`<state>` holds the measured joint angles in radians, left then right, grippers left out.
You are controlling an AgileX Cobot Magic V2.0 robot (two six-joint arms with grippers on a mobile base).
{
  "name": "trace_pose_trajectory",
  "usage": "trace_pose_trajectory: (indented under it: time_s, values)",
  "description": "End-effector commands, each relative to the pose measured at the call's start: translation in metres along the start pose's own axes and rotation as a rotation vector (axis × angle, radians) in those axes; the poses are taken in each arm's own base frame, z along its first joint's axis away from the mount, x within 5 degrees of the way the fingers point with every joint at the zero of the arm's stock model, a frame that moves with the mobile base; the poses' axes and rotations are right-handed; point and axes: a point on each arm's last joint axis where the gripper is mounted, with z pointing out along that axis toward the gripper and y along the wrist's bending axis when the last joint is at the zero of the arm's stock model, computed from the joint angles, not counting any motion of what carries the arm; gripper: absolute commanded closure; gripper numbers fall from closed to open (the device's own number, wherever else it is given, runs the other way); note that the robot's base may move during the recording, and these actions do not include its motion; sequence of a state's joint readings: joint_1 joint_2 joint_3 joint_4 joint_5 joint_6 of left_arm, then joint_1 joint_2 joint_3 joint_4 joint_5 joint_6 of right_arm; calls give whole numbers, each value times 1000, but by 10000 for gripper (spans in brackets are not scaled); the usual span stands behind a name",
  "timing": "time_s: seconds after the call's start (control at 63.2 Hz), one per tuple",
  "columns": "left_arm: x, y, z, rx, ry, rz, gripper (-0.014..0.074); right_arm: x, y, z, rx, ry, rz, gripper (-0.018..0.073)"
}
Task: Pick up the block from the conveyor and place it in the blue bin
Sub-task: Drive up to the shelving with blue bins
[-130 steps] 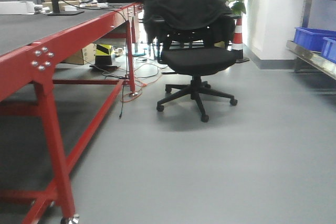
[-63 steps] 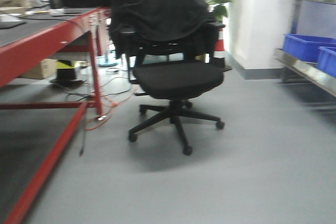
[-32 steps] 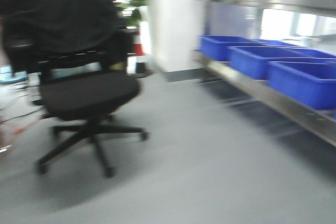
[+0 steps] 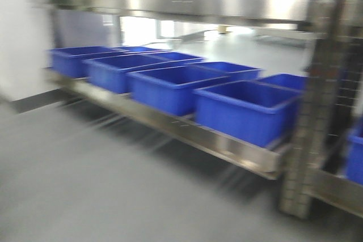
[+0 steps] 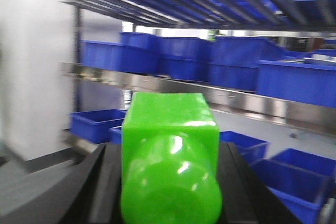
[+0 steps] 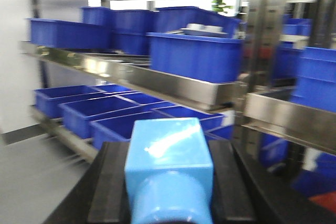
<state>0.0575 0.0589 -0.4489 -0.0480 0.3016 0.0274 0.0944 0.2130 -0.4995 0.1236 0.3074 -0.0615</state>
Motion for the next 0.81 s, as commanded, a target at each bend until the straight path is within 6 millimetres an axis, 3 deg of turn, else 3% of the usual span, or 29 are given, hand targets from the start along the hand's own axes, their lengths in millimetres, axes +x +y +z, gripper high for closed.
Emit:
trace_pose_trajectory:
  time_s: [0.0,0.791]
  values:
    - [-2,0,-1,2,-18,-8,708,-5,0,-1,4,-37,-14,721]
    - [-2,0,-1,2,-18,-8,708,-5,0,-1,4,-40,-14,721]
